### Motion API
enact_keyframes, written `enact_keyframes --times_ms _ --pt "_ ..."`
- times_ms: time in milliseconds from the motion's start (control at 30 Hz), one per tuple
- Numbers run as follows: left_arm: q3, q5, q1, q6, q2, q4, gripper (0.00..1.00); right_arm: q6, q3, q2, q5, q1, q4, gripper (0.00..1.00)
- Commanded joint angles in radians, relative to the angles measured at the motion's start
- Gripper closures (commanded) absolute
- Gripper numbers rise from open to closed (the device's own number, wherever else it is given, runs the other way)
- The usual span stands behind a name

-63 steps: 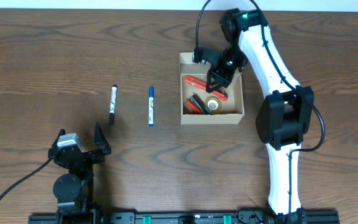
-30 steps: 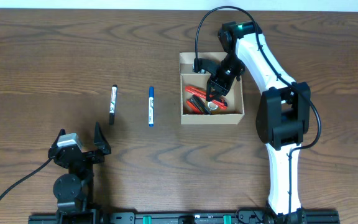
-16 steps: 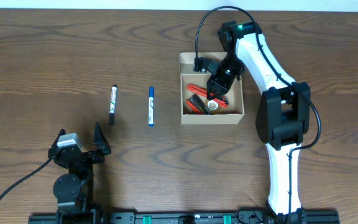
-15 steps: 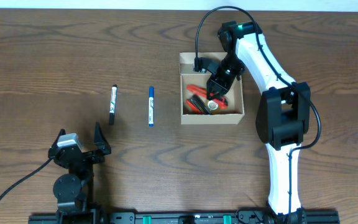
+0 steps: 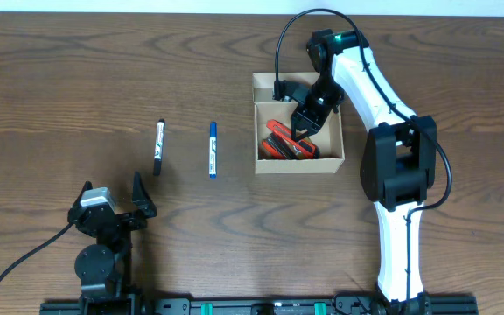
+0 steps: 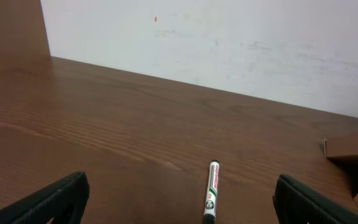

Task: Pack container
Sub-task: 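Lift the right gripper out and retract it to the right side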

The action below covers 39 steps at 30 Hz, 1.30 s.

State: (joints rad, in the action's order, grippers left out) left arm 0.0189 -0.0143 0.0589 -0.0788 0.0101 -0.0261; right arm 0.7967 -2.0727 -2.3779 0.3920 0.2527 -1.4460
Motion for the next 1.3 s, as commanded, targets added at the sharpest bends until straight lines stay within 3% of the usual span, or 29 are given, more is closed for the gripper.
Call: enact_keyframes --times_ms 0,400,667,900,1267 --pt "-0.014 0.007 0.006 0.0 -0.007 -0.051 0.05 -0.023 -0.009 0.009 0.001 -0.005 -0.004 0.71" --pt "-0.014 0.007 0.006 0.0 -0.007 -0.051 0.05 -0.046 -0.23 0.06 -0.019 -0.005 -0.066 0.74" --pt "-0.014 0.007 0.006 0.0 -0.007 -0.051 0.05 -0.198 -0.377 0.156 -0.475 -0.021 -0.018 0.75" --pt "-0.014 0.007 0.006 0.0 -0.007 -0.051 0.05 -0.24 -0.382 0.29 -0.66 -0.127 0.118 0.45" --pt "-0.014 0.007 0.006 0.0 -0.007 -0.051 0.05 -0.426 -0.378 0.311 -0.558 -0.431 0.136 0.36"
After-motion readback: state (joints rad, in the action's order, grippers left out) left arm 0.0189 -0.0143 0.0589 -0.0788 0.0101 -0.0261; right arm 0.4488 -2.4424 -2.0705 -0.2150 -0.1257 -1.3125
